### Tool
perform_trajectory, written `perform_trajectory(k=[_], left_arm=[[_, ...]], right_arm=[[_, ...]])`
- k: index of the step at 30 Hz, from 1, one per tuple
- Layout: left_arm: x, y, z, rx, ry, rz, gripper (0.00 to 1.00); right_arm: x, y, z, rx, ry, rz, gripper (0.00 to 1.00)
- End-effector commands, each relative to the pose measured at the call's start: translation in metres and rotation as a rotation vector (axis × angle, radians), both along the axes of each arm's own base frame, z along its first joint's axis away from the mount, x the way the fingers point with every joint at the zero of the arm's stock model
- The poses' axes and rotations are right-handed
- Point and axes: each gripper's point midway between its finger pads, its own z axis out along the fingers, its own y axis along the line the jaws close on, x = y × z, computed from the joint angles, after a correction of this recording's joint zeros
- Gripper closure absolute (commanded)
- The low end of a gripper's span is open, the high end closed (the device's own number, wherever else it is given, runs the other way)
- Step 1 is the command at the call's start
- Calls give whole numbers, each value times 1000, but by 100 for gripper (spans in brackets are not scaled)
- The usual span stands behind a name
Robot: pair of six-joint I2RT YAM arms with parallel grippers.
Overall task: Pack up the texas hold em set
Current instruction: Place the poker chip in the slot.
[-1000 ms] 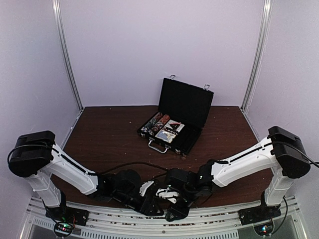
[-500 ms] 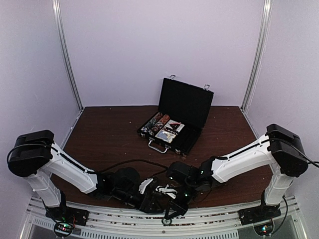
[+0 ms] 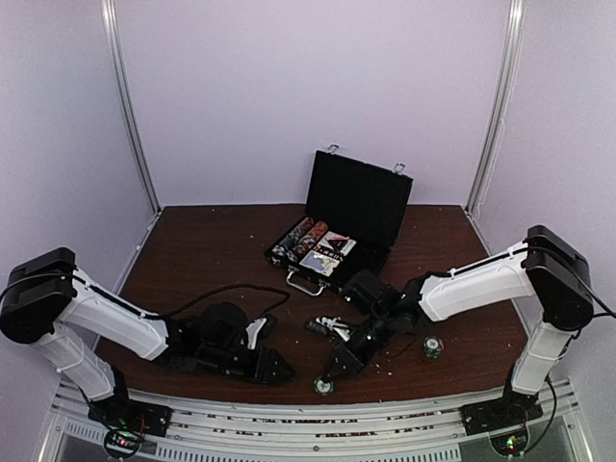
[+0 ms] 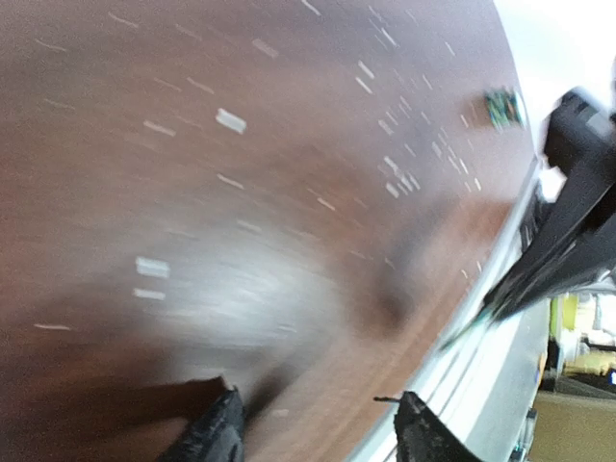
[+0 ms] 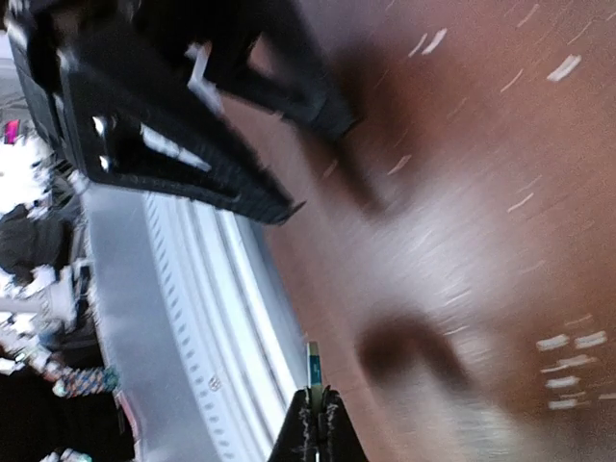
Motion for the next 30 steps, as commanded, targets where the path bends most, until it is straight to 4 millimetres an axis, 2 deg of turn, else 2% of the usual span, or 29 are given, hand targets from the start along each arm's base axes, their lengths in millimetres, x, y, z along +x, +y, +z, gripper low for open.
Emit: perform_trajectory(k=[1,6,9,10,14,18,22,25,30], left_arm=[[34,33,2,60,-74,95,42],[74,63,17,65,-115,201,33],[93,81,19,82,-118,248,28],[98,85,19,89,-118,255,28],[117,97,22,96,-135,277,27],[129,107,23,93,-135,303,26],[132,113,21,103,-129,313,26],[134,116,19,104,-120,320,26],[136,118,19,106,-117,328,26]], right_arm=[[86,-5,36,-40,-256,-153,100],[205,-28,56,-213,-596,-338,100],[270,-33,72,-244,-705,-444,100],[286,-30,79,-241,-740,-462,100],[335,-11,83,-274,-853,-455,100],[371,10,90,-267,-942,-442,100],[390,30,92,-236,-986,-418,100],[396,38,85,-228,-1002,-392,100],[393,44,63,-221,-974,-341,100]])
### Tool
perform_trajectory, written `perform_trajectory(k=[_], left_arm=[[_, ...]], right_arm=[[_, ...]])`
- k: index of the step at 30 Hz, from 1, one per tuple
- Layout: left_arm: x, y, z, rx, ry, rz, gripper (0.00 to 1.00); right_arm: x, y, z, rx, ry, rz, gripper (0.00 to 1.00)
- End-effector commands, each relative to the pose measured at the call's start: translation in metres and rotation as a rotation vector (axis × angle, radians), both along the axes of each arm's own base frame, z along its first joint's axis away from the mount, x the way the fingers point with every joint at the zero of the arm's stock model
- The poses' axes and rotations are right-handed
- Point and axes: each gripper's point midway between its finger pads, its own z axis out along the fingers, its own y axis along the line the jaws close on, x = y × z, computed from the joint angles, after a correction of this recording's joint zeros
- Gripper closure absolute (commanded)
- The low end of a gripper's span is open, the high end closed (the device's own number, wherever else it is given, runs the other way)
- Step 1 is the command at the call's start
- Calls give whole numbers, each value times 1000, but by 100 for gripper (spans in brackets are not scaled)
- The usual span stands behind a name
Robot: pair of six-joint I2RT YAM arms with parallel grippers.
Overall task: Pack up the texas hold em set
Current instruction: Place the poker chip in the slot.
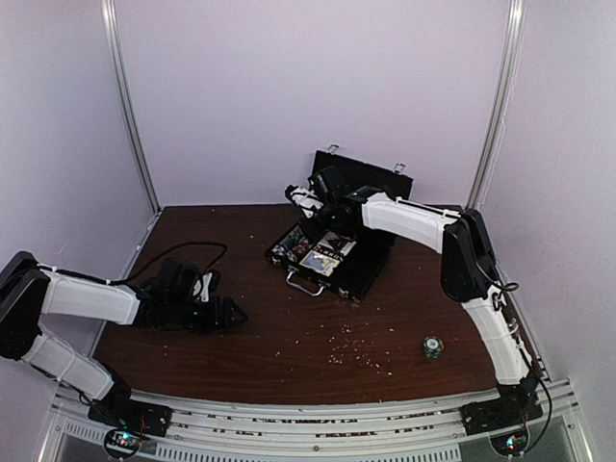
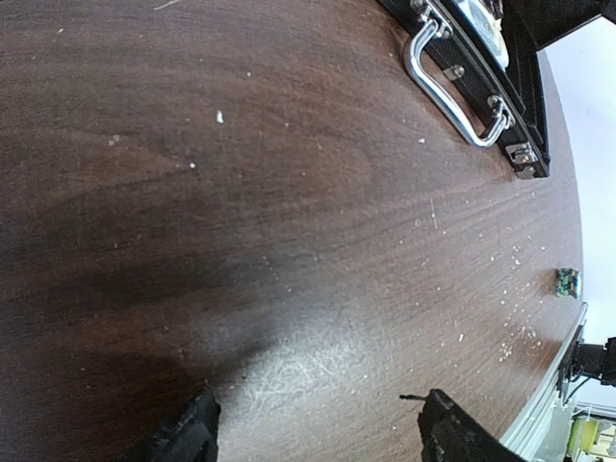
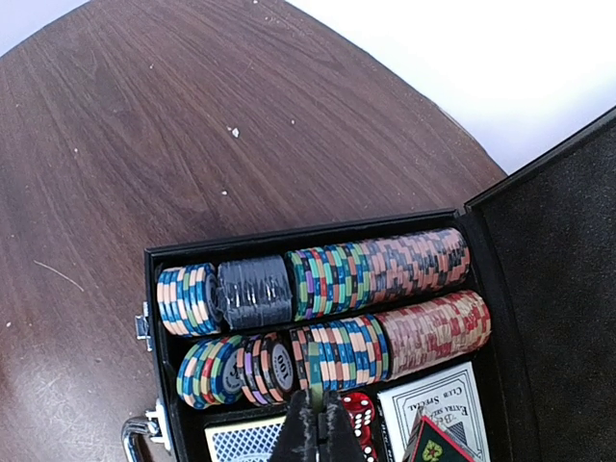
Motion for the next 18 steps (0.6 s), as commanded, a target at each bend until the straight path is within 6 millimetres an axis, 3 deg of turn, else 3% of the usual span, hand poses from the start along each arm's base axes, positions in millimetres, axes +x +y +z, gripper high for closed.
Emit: perform_trajectory(k=[1,6,16,18], left_arm=[[9,-3,7,-12,-24,-14,26],[11,-3,4,-7,-19,-16,26],[13,-4,-3,2,-7,-27,26],[13,-4,-3,2,-7,-28,26]], right_arm=[[-5,8,-16,-26,16,55,100],[-11,16,-34,-19,52,108,100],[0,8,-68,-78,52,77,100],[2,8,-67,-74,44,67,93]])
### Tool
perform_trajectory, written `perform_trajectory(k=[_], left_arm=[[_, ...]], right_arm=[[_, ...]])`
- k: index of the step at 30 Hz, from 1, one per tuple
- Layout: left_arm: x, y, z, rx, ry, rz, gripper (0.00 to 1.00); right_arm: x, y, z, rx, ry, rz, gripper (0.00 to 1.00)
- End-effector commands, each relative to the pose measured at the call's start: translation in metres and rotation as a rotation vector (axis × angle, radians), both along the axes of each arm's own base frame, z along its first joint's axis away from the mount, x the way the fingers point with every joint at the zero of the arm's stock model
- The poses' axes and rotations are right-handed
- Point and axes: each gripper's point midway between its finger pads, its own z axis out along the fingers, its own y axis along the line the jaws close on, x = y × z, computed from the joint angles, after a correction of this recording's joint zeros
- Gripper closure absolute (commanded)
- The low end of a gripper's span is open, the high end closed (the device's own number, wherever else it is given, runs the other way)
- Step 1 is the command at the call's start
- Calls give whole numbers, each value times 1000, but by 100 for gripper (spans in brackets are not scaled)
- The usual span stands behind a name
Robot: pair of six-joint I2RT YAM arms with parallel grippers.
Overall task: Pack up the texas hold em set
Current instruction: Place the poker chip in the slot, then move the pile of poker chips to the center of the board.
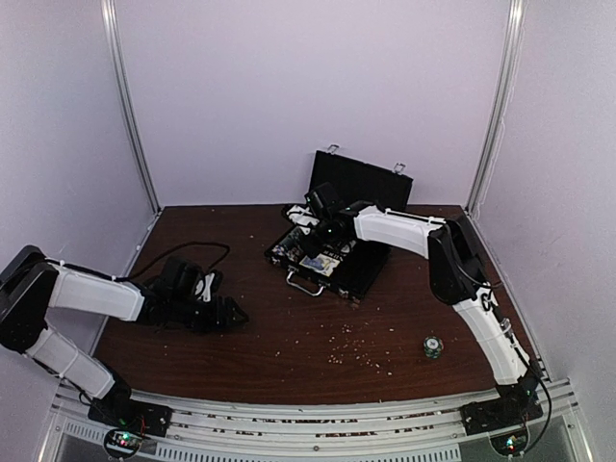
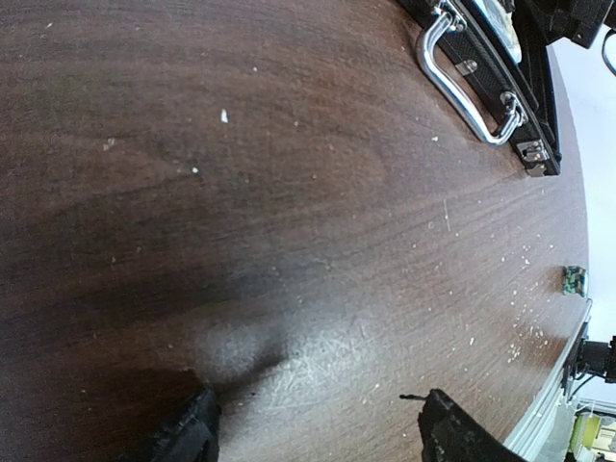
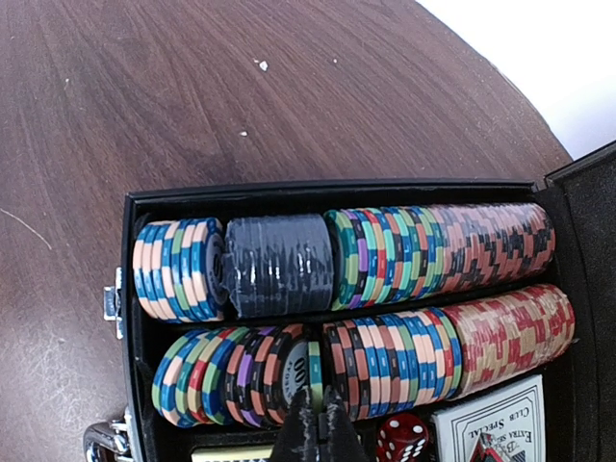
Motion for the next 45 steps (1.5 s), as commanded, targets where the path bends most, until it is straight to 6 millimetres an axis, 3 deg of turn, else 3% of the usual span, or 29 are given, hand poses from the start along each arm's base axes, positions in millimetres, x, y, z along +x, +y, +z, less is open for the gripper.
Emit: perform_trajectory(k=[1,8,16,20,23,27,31,33,38,42,45], left_arm=[[9,-5,6,-11,-27,-14,26],[16,-7,15,-3,-59,-25,26],[26,-4,37,24,-128,-11,26],[23,-9,45,19,-146,-3,26],[22,-24,56,21,-158,-13,27],[16,-65,79,-10,-180,-40,28],[5,-119,109,-66,-212,-79,29],[-1,-146,124,-85,-242,-104,29],[-19,-227,150,-119,-286,-223,30],[-34,-281,158,-120,-304,-310,31],[-33,-288,157,-108,-313,-313,32]], right_arm=[[6,-2,-8,-23,-13,-21,90],[10,0,16,16,-49,-23,72],[0,-1,69,99,-88,-18,61],[-12,-13,97,141,-104,-41,58],[-26,-32,113,159,-96,-94,53],[-52,-71,135,187,-42,-215,49],[-98,-117,139,160,69,-308,42],[-122,-145,153,169,99,-370,38],[-166,-222,157,171,148,-597,31],[-202,-259,147,253,239,-706,26],[-232,-272,122,264,342,-748,23]])
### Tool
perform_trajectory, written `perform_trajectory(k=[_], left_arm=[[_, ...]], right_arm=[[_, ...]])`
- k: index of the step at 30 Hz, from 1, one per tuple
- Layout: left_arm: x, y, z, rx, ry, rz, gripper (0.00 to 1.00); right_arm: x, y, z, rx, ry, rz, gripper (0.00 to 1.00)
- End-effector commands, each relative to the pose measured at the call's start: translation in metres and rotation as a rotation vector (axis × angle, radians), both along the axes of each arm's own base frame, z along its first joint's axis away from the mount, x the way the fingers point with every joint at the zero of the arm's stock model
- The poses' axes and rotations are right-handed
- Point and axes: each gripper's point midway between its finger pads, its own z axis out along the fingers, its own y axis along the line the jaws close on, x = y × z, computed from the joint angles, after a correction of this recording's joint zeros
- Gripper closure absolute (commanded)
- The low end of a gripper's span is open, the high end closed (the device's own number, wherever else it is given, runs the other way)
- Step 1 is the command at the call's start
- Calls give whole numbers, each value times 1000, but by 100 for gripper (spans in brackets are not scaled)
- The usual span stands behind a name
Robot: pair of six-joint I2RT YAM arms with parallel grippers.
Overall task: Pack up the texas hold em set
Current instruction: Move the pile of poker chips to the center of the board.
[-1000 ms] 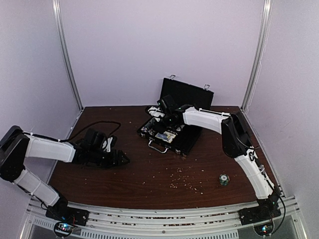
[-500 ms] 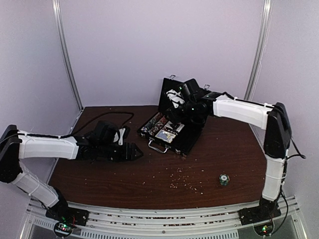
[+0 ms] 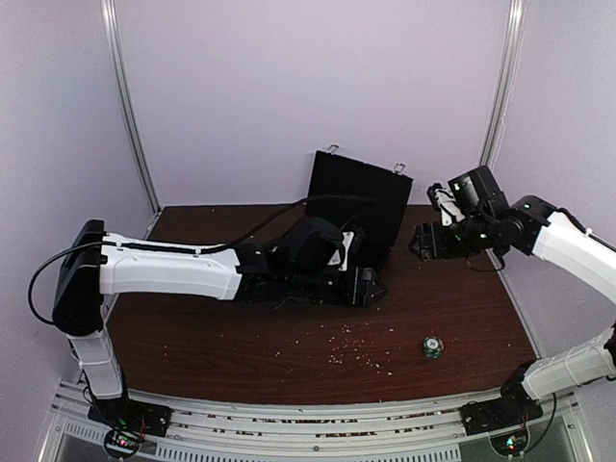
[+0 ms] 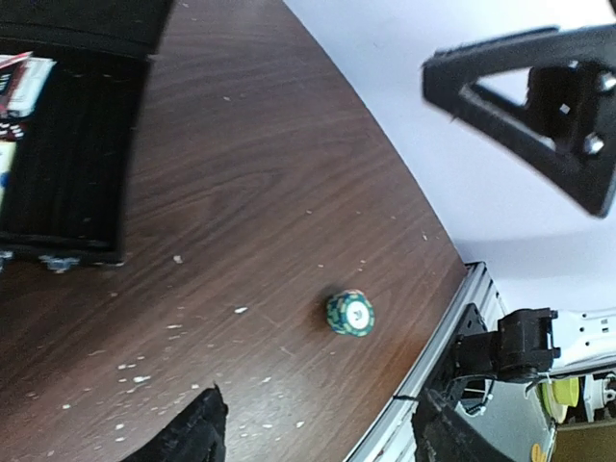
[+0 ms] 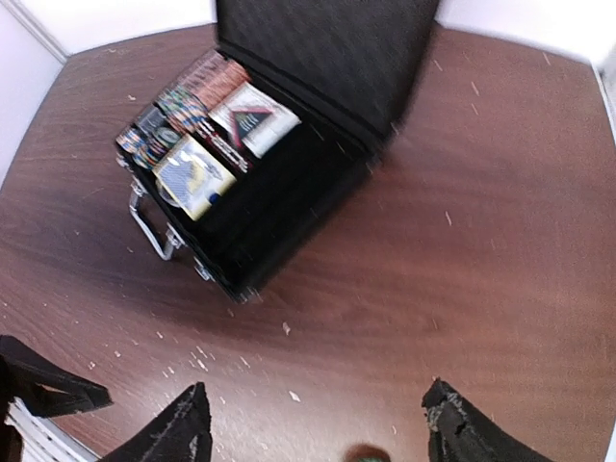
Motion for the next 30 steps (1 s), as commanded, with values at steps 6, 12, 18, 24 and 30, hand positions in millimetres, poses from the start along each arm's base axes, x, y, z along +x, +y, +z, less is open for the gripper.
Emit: perform_trajectory(k=[6,12,18,24,30], left_arm=[[2,32,-3,65,2,120,32],[-4,83,-7,115,19,215,31],[16,125,-3,126,23,257,28],[51,157,8,121,-13,292,28],[61,171,1,121,-12,293,28]], right_arm=[[-83,-44,-83,114,318,-215,0],[-107,-76,-115,33,378,-341,0],[-108,-75,-124,-59,414,-282,0],[-109,-55,-136,-32,443,-284,0],[-111,-28,-149,-33,478,-220,1]])
